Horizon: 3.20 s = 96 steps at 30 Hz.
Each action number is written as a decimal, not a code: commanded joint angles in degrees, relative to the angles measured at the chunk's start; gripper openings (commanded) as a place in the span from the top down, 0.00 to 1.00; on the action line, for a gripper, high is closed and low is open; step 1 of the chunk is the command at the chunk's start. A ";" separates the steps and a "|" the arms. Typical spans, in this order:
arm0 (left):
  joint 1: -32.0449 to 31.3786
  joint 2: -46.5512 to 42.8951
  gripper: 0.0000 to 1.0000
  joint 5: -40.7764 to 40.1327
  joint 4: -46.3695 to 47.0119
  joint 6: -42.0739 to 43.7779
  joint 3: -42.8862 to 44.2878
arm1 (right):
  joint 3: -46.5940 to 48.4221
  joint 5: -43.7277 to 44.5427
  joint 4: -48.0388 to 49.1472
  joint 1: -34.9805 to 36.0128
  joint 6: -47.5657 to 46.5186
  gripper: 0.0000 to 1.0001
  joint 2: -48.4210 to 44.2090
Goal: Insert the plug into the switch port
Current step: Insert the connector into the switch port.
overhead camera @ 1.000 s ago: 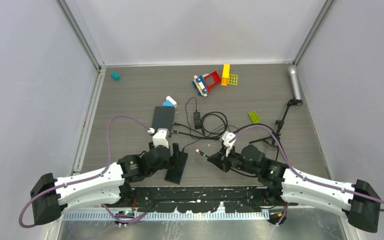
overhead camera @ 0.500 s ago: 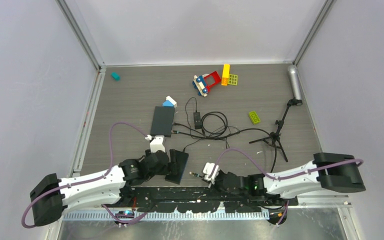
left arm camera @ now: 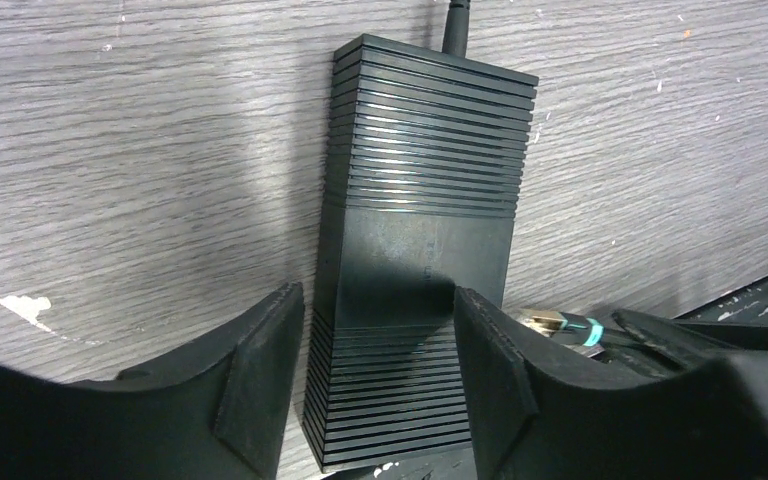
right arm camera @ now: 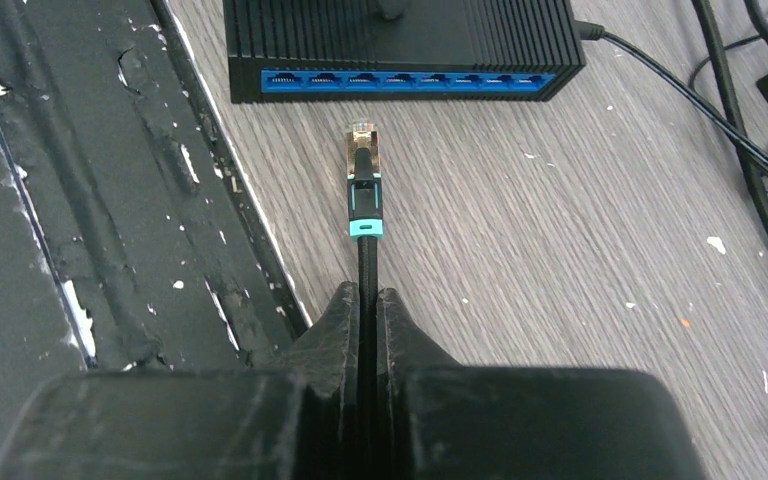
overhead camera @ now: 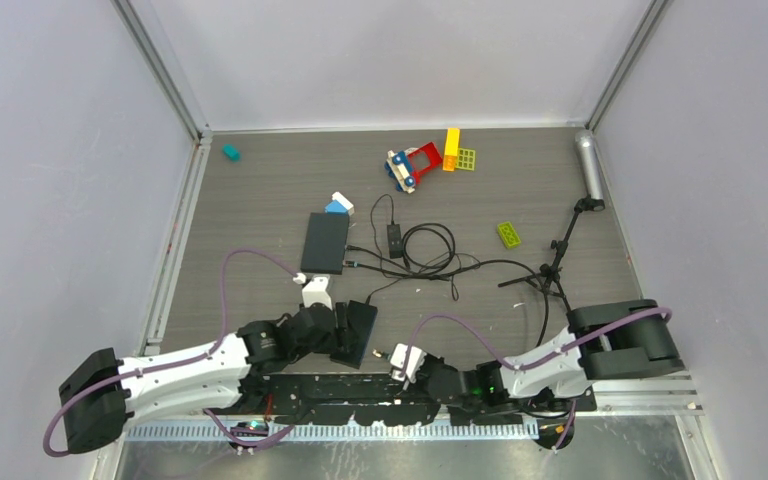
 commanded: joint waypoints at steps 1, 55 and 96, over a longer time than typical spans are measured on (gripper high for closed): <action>0.15 -0.82 0.44 0.83 1.15 0.04 -1.19 | 3.20 2.00 8.53 0.29 0.77 1.00 4.51; 0.13 6.52 0.51 3.29 8.75 0.34 -2.84 | 2.88 10.04 10.28 0.22 5.44 0.99 6.07; 0.13 8.18 0.54 4.89 12.06 0.77 -3.71 | 2.98 8.05 13.30 -1.66 5.49 1.00 8.71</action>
